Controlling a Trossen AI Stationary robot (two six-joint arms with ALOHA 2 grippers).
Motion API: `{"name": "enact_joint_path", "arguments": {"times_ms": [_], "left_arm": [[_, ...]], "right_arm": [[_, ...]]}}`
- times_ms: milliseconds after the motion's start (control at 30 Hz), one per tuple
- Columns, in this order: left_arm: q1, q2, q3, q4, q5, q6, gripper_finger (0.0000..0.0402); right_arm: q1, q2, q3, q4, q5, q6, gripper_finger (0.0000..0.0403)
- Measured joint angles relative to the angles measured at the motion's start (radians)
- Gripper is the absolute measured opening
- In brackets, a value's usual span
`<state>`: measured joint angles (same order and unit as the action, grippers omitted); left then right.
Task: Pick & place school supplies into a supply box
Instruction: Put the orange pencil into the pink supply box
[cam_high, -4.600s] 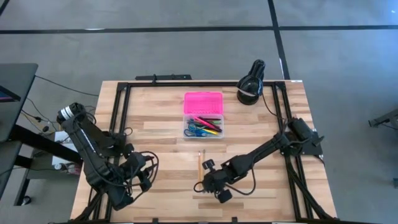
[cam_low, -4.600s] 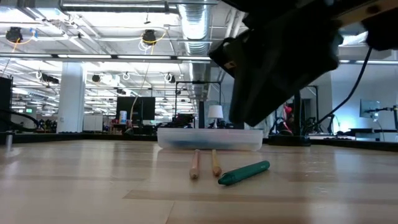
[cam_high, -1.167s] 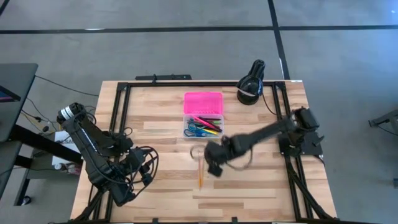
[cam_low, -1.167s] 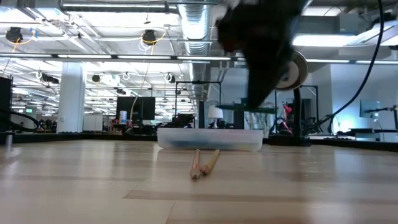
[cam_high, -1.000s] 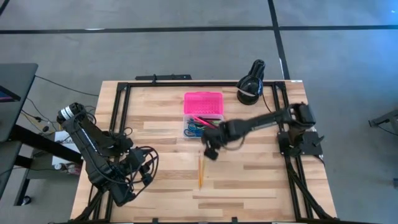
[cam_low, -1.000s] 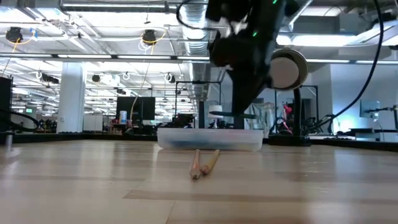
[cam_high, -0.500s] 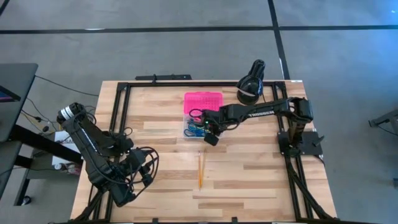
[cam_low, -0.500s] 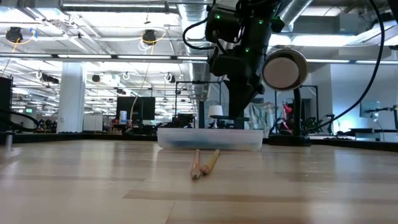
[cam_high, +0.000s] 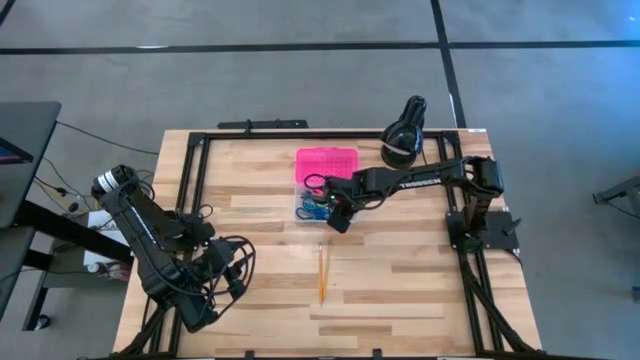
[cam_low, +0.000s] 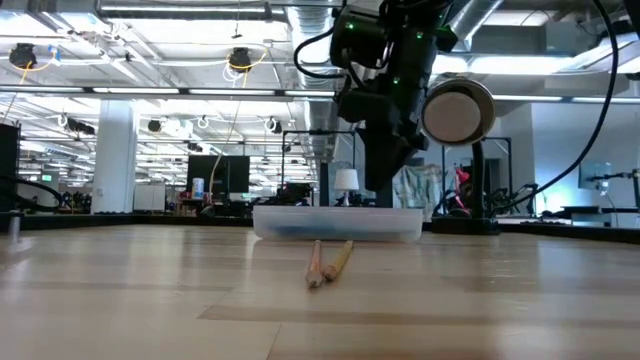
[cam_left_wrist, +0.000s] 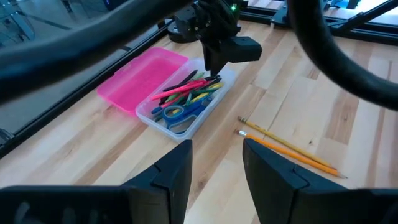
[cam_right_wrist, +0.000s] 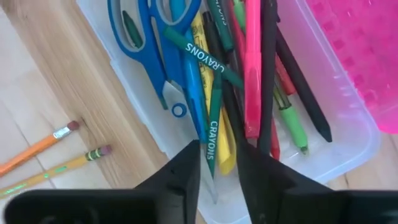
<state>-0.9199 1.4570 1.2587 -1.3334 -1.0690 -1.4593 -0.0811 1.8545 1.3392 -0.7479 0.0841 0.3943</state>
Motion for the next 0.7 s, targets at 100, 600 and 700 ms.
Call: {"name": "enact_joint_path", "arguments": {"times_ms": [100, 600, 700], "left_arm": [[0.0, 0.0, 0.0, 0.005, 0.021, 0.006, 0.0137], [0.099, 0.0, 0.0, 0.188, 0.079, 0.372, 0.0137], [0.162, 0.0, 0.0, 0.299, 0.191, 0.579, 0.0137]], "right_arm": [[0.015, -0.009, 0.0, 0.0, 0.001, 0.029, 0.0115], [0.348, -0.287, 0.001, 0.043, 0.209, 0.152, 0.0117], [0.431, -0.335, 0.001, 0.042, 0.284, 0.196, 0.0117]]}}
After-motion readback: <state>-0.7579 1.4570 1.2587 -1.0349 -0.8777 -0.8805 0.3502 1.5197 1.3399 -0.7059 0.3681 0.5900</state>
